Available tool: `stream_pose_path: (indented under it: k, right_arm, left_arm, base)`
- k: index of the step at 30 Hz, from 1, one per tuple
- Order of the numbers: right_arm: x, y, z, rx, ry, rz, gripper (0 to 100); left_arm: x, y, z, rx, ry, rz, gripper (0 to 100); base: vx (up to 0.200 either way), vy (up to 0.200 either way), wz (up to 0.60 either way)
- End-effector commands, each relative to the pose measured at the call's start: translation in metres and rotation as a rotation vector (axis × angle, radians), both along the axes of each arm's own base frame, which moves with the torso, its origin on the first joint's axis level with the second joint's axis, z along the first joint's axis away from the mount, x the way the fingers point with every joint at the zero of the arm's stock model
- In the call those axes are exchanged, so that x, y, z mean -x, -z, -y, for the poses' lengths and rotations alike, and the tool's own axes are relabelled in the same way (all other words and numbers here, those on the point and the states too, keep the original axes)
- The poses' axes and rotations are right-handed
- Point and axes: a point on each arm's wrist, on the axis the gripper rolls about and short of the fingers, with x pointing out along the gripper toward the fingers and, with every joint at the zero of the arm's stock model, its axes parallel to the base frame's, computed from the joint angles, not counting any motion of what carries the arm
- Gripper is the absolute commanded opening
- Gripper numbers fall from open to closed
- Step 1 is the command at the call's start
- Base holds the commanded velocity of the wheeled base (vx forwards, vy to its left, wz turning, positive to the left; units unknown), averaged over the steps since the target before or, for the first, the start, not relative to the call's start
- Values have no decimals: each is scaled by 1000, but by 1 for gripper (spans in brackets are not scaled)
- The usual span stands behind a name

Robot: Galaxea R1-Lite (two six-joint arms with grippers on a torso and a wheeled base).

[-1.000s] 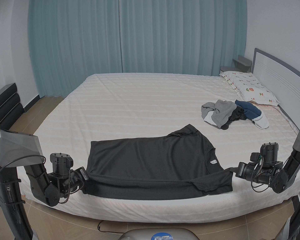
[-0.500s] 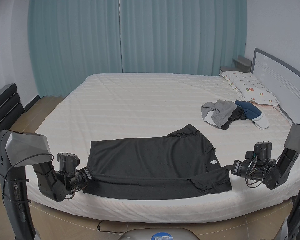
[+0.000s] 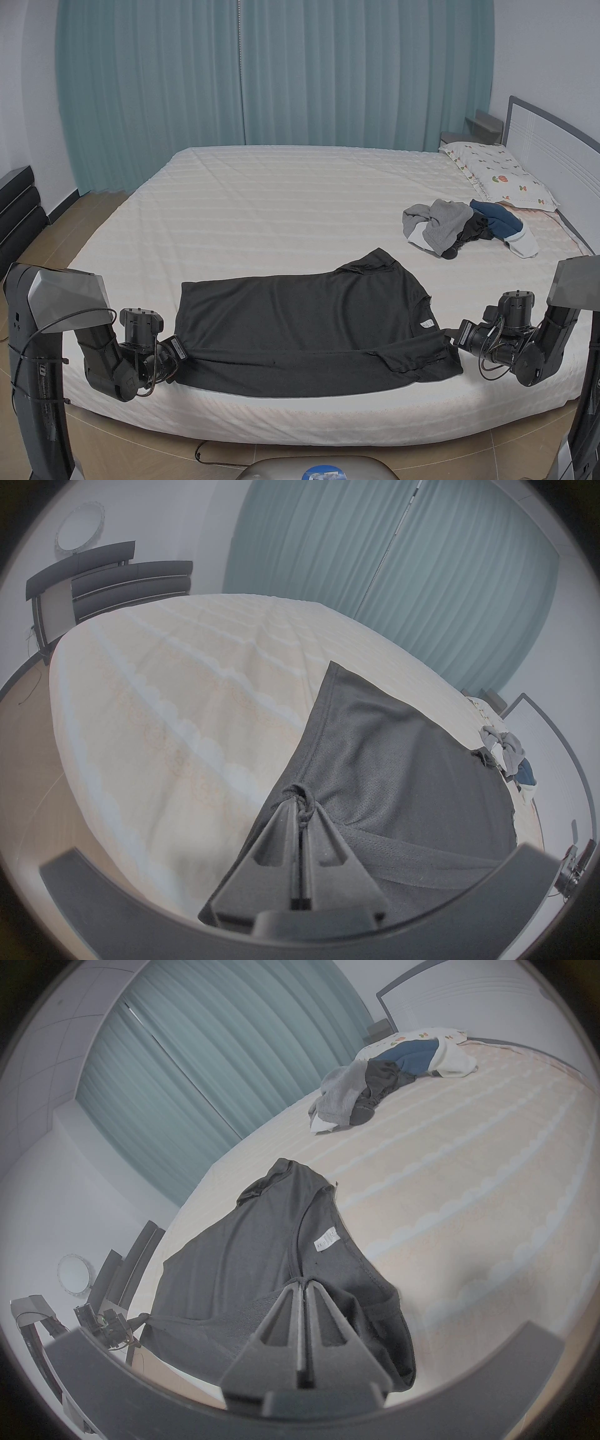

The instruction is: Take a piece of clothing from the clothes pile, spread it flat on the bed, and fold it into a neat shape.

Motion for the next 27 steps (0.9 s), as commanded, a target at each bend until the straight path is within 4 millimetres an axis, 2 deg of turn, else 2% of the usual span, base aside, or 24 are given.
stream_pose_path:
  k: [1,3,4,10,11,16,23,27]
  right_arm:
    - [0,17,-1,-1,-1,-50,0]
    - [0,16,-1,-6,2,-50,0]
    - [0,16,-1,-13,5,-51,0]
    - [0,13,-3,-51,14,-52,0]
    - [0,13,-2,-54,12,-51,100]
    - [0,6,-2,-79,26,-32,100]
    - [2,-12,-1,-208,95,-14,100]
    - [5,-15,-1,-305,147,-45,100]
  left_arm:
    - [-2,5,1,4,-3,-5,0]
    - [-3,4,1,11,-10,-1,0]
    - [-5,3,1,15,-12,6,100]
    - [-7,-1,2,29,-35,27,100]
    - [-7,-1,2,32,-39,28,100]
    - [-7,-5,0,44,-60,40,100]
    - [-3,-26,-6,80,-96,89,100]
    - [2,-39,-13,87,-112,112,100]
  base:
    - [0,0,0]
    - [0,0,0]
    - [0,0,0]
    - [0,0,0]
    - [0,0,0]
    - [0,0,0]
    - [0,0,0]
    - [0,0,0]
